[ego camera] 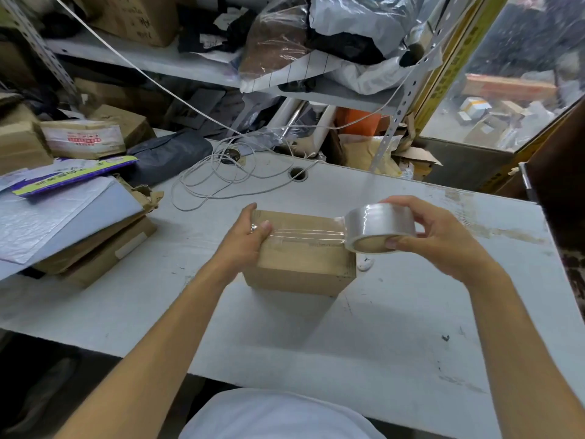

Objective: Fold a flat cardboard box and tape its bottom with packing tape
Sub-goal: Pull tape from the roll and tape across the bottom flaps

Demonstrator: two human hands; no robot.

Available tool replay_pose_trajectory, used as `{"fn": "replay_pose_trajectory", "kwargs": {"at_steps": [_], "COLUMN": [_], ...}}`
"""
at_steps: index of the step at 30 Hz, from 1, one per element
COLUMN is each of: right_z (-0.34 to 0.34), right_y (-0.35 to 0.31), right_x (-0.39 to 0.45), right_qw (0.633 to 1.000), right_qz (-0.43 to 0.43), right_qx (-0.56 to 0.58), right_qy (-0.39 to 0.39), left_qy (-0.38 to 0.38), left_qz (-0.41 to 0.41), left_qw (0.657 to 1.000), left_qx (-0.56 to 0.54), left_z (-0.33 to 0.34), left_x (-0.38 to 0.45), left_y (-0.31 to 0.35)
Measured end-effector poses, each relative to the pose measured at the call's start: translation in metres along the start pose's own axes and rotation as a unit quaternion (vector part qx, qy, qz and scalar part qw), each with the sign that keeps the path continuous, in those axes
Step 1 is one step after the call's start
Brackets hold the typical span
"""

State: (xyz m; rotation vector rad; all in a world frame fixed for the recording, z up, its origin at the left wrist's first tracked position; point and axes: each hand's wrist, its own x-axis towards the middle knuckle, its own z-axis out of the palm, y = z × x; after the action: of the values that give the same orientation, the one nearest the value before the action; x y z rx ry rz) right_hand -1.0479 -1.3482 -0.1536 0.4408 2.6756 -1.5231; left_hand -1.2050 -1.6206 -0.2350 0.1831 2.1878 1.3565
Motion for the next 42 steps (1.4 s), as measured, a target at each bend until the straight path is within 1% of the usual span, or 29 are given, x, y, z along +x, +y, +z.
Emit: {"fn": "replay_pose_trajectory", "kwargs": {"at_steps": [2,4,6,7,8,9,11,13,16,18,21,22,25,26,28,32,33,34,35,36,37,38,39,41,42], "right_z": [0.016,0.028,0.035,0.037,0.037,0.037,0.038,0.040,0.041,0.040,0.034,0.030,0.020,0.017,0.019,0.030,0.031,0.032,0.032,0.032,0.031,0.032,0.032,0.033,0.035], "right_y": [-0.006,-0.012,-0.017,-0.018,-0.017,-0.017,-0.016,-0.016,-0.017,-0.018,-0.018,-0.017,-0.011,-0.008,0.000,0.016,0.018,0.021,0.023,0.025,0.026,0.027,0.028,0.029,0.030], "right_x": [0.004,0.008,0.011,0.012,0.013,0.013,0.012,0.011,0.013,0.014,0.015,0.015,0.011,0.009,0.003,-0.003,-0.003,-0.003,-0.003,-0.004,-0.004,-0.004,-0.004,-0.005,-0.006], "right_qw": [0.999,0.998,0.997,0.997,0.997,0.997,0.997,0.996,0.996,0.997,0.998,0.999,0.997,0.997,0.999,0.999,0.999,0.999,0.999,0.999,0.999,0.999,0.999,0.999,0.999], "right_qz": [-0.025,-0.043,-0.049,-0.051,-0.051,-0.049,-0.047,-0.052,-0.056,-0.054,-0.039,-0.034,-0.016,-0.008,0.003,0.010,0.013,0.015,0.014,0.013,0.014,0.015,0.017,0.020,0.021], "right_qx": [0.020,0.042,0.055,0.054,0.052,0.051,0.054,0.060,0.059,0.057,0.046,0.029,-0.069,-0.071,-0.041,-0.034,-0.030,-0.028,-0.026,-0.025,-0.023,-0.023,-0.024,-0.020,-0.013], "right_qy": [0.013,0.022,0.024,0.023,0.023,0.024,0.025,0.029,0.028,0.019,-0.001,-0.006,-0.021,-0.020,-0.014,0.008,0.009,0.012,0.016,0.021,0.024,0.025,0.024,0.020,0.021], "left_qy": [0.007,0.044,0.090,0.106,0.116,0.126,0.143,0.148,0.123,0.114,0.100,0.098,0.095,0.095,0.090,0.067,0.068,0.073,0.067,0.046,0.014,-0.006,-0.003,0.033,0.048], "left_qz": [0.014,0.062,0.134,0.166,0.190,0.202,0.187,0.164,0.124,0.114,0.098,0.094,0.079,0.081,0.092,0.092,0.108,0.148,0.200,0.250,0.279,0.285,0.278,0.240,0.216], "left_qw": [0.999,0.983,0.936,0.910,0.891,0.884,0.885,0.872,0.857,0.850,0.854,0.854,0.851,0.850,0.845,0.850,0.844,0.833,0.823,0.817,0.819,0.826,0.836,0.860,0.864], "left_qx": [0.049,0.166,0.313,0.364,0.396,0.403,0.401,0.437,0.485,0.502,0.501,0.503,0.510,0.512,0.519,0.514,0.521,0.529,0.528,0.518,0.501,0.487,0.473,0.450,0.452], "left_z": [-0.016,-0.023,-0.020,-0.014,-0.009,-0.003,0.005,0.009,0.006,0.006,0.008,0.006,-0.004,-0.006,-0.006,-0.007,-0.007,-0.006,-0.003,0.001,0.004,0.007,0.008,0.011,0.013], "left_x": [-0.001,0.001,0.003,0.005,0.006,0.006,0.004,0.004,0.006,0.006,0.006,0.006,0.007,0.007,0.006,0.005,0.006,0.007,0.009,0.011,0.013,0.013,0.014,0.015,0.016], "left_y": [0.000,0.001,0.003,0.003,0.003,0.005,0.007,0.006,0.006,0.006,0.007,0.006,0.005,0.004,0.003,0.007,0.009,0.010,0.011,0.012,0.013,0.015,0.015,0.018,0.019]}}
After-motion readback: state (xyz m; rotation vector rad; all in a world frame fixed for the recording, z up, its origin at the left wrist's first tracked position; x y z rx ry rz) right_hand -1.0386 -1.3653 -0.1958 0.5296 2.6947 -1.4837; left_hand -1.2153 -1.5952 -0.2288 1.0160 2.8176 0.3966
